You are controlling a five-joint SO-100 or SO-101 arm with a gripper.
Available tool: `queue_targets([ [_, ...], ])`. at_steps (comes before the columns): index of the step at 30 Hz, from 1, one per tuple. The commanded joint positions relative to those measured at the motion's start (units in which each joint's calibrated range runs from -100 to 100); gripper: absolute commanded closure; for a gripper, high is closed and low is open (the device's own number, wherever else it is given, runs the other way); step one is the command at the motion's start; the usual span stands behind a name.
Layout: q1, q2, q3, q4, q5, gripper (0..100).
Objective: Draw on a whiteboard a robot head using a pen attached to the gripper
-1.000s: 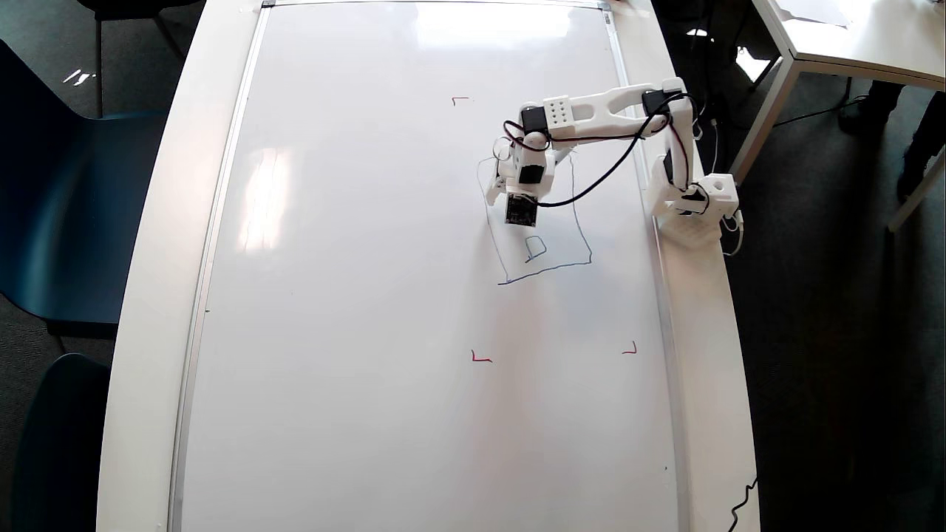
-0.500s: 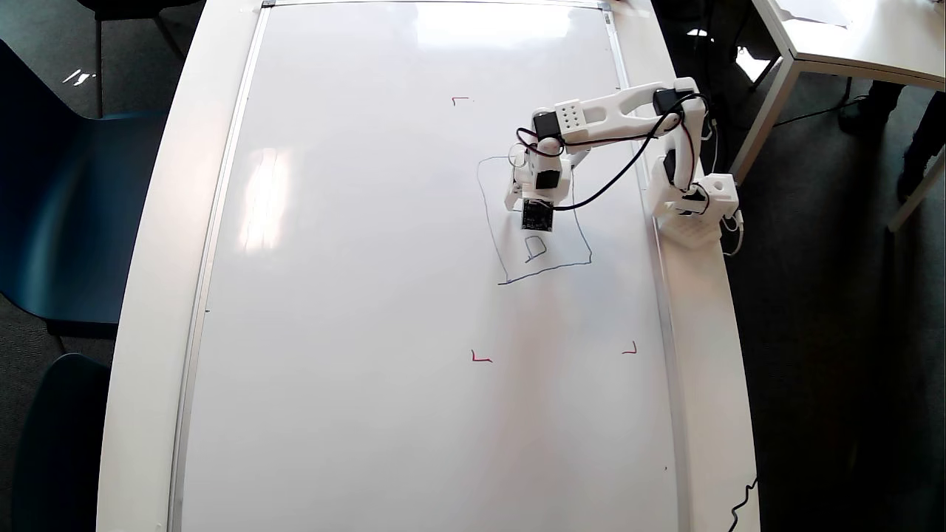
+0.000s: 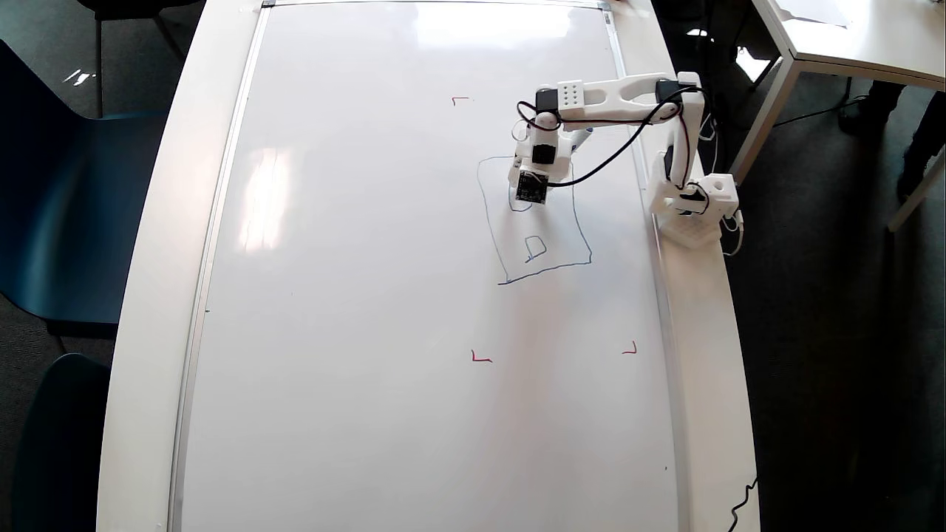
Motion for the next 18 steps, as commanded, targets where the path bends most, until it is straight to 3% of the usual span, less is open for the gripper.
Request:
queue_targets([
  [1,1.3,-1.7,-0.6,-0.3,0.3,79],
  [18,0.9,-0.8,-4.7,-4.7,0.3,79],
])
